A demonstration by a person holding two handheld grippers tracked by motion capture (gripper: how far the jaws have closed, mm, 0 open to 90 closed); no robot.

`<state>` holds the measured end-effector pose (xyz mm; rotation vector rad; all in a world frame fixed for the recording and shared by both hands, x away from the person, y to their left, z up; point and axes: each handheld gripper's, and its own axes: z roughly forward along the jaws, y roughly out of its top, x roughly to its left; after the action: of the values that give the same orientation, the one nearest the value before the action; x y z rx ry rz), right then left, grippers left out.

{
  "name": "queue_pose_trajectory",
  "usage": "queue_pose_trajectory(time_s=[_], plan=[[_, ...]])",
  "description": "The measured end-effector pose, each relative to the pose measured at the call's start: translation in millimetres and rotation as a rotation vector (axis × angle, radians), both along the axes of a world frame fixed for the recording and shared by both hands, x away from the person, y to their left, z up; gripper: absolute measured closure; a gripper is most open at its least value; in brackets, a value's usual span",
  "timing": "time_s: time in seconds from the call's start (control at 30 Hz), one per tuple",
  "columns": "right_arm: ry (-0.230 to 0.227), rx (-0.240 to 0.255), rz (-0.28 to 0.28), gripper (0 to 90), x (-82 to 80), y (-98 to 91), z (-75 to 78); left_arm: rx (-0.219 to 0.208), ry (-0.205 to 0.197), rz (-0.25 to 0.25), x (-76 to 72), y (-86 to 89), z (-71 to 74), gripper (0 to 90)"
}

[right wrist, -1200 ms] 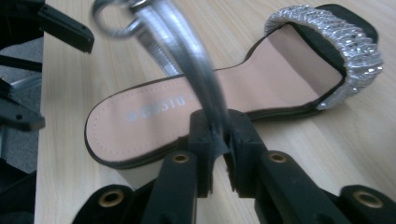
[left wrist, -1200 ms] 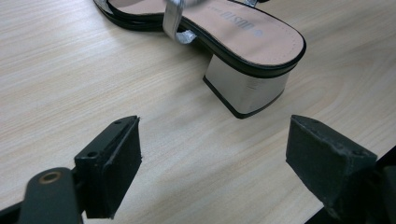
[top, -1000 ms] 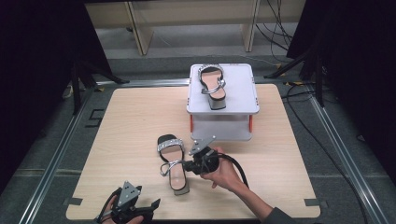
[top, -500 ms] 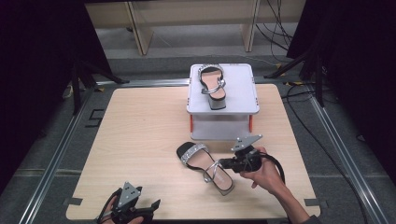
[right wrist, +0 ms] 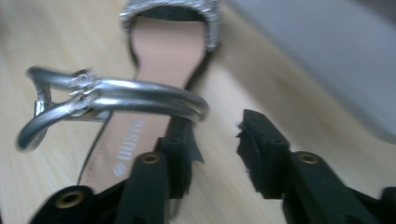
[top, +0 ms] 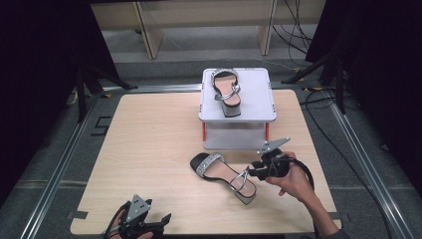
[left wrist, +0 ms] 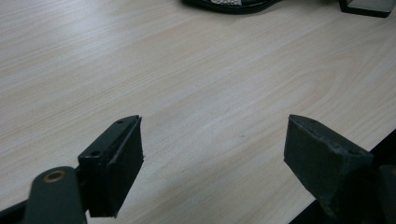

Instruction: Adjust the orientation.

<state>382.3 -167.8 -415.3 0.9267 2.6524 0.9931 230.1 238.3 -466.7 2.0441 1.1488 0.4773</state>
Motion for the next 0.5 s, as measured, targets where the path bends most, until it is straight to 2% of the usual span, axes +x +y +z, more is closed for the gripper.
queue_pose_trajectory(time_s=[0.03, 0.07, 0.13, 0.2, 0.23, 0.27, 0.3, 0.43, 0.5], plan=[[-0.007, -0.023, -0.015, 53.4, -3.3, -2.0, 9.4, 0.003, -0.003, 0.011, 0.0, -0.5, -0.8, 19.4], [-0.046, -0.014, -0.024, 51.5, -6.3, -3.1, 18.6, -0.006, 0.001, 0.009, -0.2, -0.5, -0.4, 19.4], [-0.063, 0.013, -0.078, 44.5, -15.0, -1.2, 41.2, 0.004, -0.003, 0.011, 0.8, -1.2, -1.1, 19.4], [-0.111, 0.02, -0.056, 42.2, -22.1, 7.6, 59.5, -0.029, 0.005, 0.011, -0.6, -3.1, -0.5, 19.4], [-0.128, 0.028, -0.042, 40.8, -24.4, 14.6, 66.5, -0.029, 0.003, 0.008, -0.9, -3.5, -0.6, 19.4], [-0.125, 0.043, -0.04, 39.8, -26.9, 24.3, 71.7, 0.003, -0.001, 0.005, -0.5, -2.8, -1.1, 19.4], [-0.151, 0.032, -0.002, 38.7, -25.5, 33.7, 75.1, -0.01, -0.001, 0.005, -0.7, -3.7, -1.0, 19.4], [-0.091, 0.022, 0.061, 38.0, -21.5, 74.6, 70.4, -0.033, -0.001, 0.005, -0.8, -3.6, -1.2, 19.4], [-0.076, -0.01, 0.088, 37.6, -15.6, 90.0, 64.0, -0.041, -0.007, 0.004, -0.1, -4.1, -1.7, 19.4]])
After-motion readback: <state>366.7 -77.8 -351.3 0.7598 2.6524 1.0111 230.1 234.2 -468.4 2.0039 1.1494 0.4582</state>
